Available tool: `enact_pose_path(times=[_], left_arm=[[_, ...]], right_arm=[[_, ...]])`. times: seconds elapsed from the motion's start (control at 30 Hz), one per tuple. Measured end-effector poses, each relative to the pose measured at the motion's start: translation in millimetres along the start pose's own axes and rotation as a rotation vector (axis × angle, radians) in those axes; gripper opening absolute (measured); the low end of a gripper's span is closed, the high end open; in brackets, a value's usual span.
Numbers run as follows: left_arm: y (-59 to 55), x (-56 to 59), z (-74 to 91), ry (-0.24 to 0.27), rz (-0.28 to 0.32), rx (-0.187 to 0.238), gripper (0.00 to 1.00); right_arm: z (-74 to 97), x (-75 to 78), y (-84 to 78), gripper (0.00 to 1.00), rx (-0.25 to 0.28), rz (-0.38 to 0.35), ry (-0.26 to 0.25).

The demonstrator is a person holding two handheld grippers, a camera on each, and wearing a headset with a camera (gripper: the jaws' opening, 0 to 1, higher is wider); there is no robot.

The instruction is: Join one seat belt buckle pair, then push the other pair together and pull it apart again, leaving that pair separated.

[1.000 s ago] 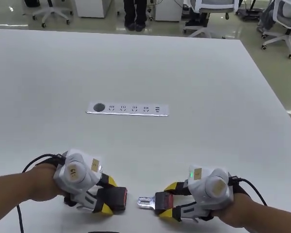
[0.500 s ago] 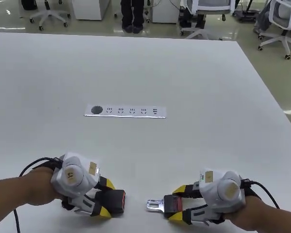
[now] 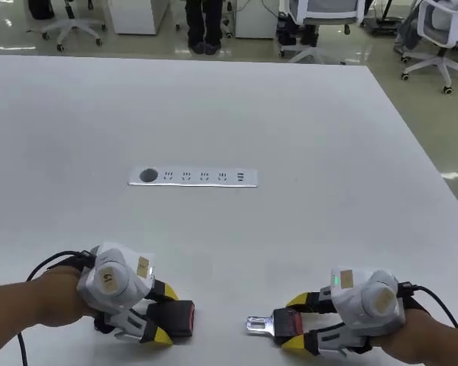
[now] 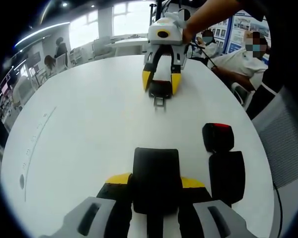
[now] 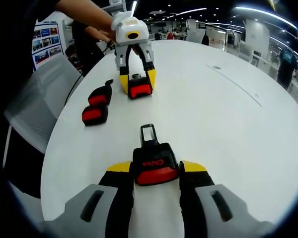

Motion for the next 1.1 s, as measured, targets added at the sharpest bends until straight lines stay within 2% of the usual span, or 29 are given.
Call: enact_pose_path(times=[0.27, 0.63, 0.7, 0.77, 0.83, 0.9, 0.97, 1.0, 1.03, 1.1], left_arm=[[1.1, 0.9, 0.3, 0.005, 0.011, -0.002, 0.35], [1.8, 0.8, -0.1, 0.021, 0.006, -0.027, 0.36], [2.0, 1.0, 0.4, 0.015, 0.049, -0.027, 0.38], [2.8, 0.9, 1.9, 0.018, 0.13, -0.02, 0.45], [13.3, 0.6, 6.1, 0.055, 0.157, 0.024, 0.55], [12.5, -9.4, 16.3, 0.058, 0.166, 0.042, 0.58], [18.3, -8.7, 20.6, 0.085, 0.192, 0.066, 0.6], [13.9, -13.9, 20.0, 0.089, 0.203, 0.072, 0.63], [13.8, -16.3, 21.3, 0.097, 0.224, 0.084, 0.67], [20.0, -13.6, 28.4, 0.107, 0.297, 0.119, 0.78]], right_arm=[[6.0, 1.1, -8.4, 0.34, -0.016, -0.002, -0.007], [5.1, 1.8, -6.7, 0.35, -0.032, -0.006, -0.002], [4.6, 2.0, -7.0, 0.36, -0.036, -0.058, -0.013], [4.9, 5.2, -4.1, 0.42, -0.011, -0.114, -0.034], [6.3, 10.5, -2.5, 0.49, -0.007, -0.112, -0.058], [7.8, 12.1, -0.6, 0.53, -0.017, -0.095, -0.079], [9.5, 16.3, 0.0, 0.61, -0.013, -0.101, -0.094], [10.7, 18.4, 0.5, 0.65, -0.011, -0.109, -0.11], [11.8, 20.8, 2.6, 0.68, -0.007, -0.116, -0.128], [14.1, 23.7, 5.3, 0.67, 0.003, -0.138, -0.161]])
Point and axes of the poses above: the centre of the closed fingertips' face, and the gripper's own axes: z roughly backward along the fingers, x roughly to its right, y roughly out of its top, the point moved 1 cm from there along z, roughly backward along the fingers, and after that the axes turned 9 degrees about z, right-handed, at the moved point
